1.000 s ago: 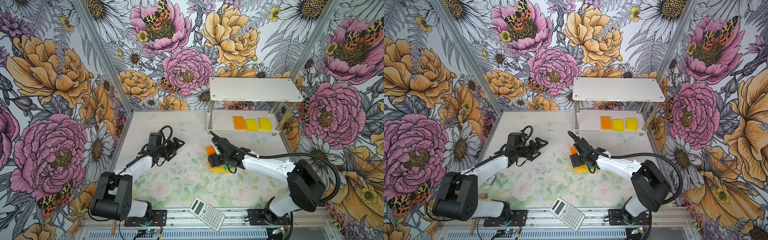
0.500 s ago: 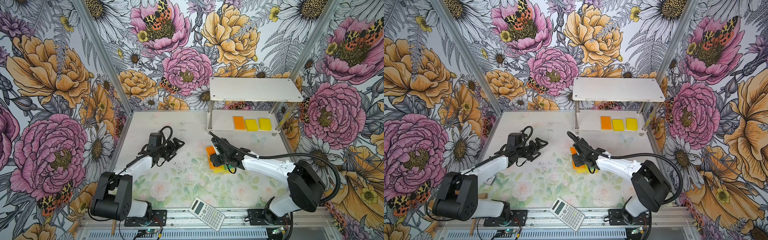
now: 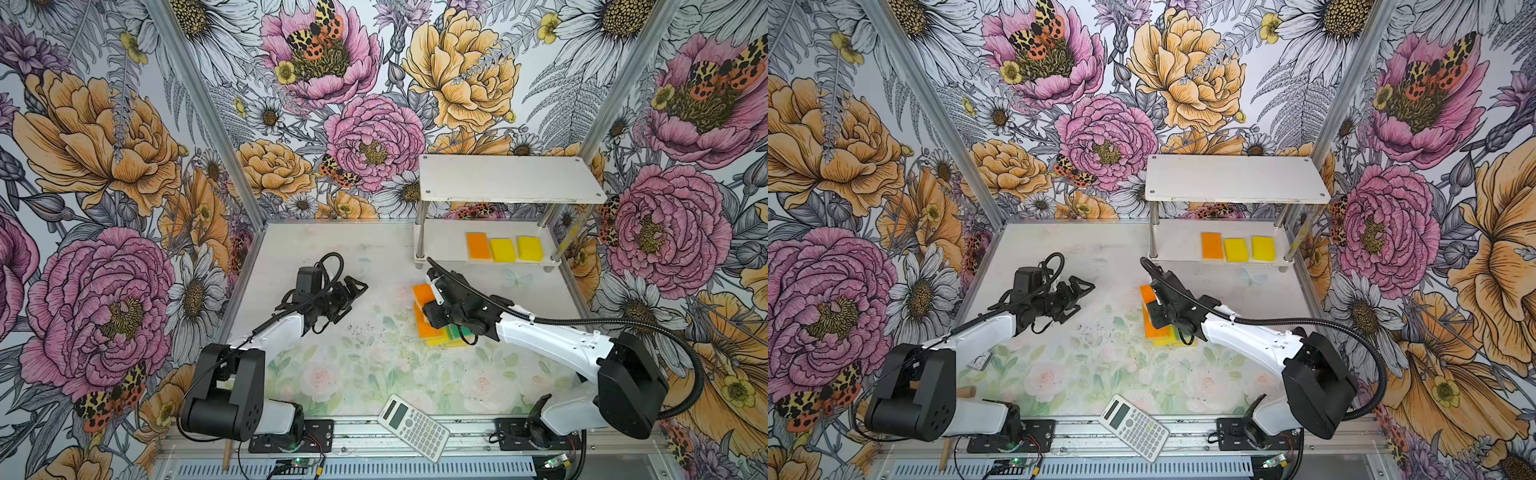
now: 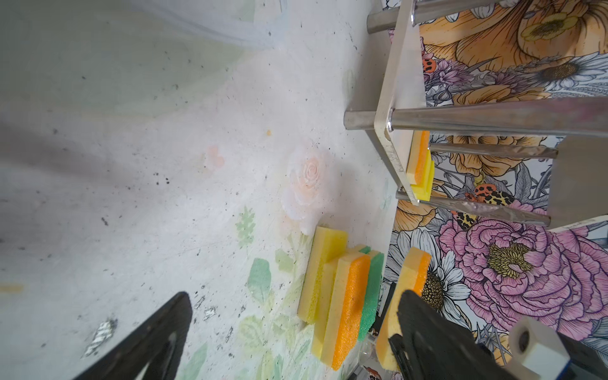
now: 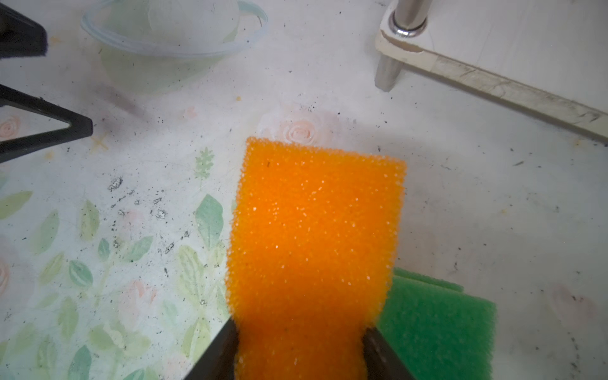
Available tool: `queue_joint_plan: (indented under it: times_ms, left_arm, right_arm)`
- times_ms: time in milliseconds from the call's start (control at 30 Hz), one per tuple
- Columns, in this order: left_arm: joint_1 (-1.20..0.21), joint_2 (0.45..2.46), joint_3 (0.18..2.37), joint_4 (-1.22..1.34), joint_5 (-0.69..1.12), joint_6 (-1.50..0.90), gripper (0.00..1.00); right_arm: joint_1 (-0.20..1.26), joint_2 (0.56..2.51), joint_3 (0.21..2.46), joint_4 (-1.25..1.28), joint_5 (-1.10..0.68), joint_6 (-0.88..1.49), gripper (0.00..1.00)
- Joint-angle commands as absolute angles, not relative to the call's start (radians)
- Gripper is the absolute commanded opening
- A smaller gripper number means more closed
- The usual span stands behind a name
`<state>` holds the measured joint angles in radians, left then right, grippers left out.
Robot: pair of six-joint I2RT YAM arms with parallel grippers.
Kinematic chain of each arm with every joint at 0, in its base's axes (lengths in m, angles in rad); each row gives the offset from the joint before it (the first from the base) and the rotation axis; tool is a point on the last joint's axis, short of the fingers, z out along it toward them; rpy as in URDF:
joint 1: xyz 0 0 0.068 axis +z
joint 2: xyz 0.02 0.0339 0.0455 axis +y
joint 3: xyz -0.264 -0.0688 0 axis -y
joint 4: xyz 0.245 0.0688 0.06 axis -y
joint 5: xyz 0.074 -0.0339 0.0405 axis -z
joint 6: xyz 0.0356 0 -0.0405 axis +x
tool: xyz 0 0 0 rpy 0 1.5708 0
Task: Arrange cleaning sponges on a shelf
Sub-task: Pick up a cleaning sponge from several cleaning sponges, then place the cleaning sponge at the shelf.
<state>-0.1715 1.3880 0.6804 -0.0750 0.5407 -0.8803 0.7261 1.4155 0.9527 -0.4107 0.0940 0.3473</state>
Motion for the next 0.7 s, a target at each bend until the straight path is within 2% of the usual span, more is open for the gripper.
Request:
queue_joint_plan:
  times_ms: [0,233,667]
  left_arm:
    - [-0.163,1.399,0.679,-0.043,0.544,-0.865,0.99]
    - [-0.157,1.420,0.693,-0.039,0.555,-0.862,0.99]
    - [-0.151,1.441,0.715,-0.036,0.574,-0.859,0.99]
  right_arm:
    - [0.694,1.359,0.974,-0.387,0.112,0.339,0.52]
    - [0.571,1.334,0.976,-0.363,0.087,0.319,0.52]
    - [0.385,1.459,1.030,-0.205,0.068,0.265,0.53]
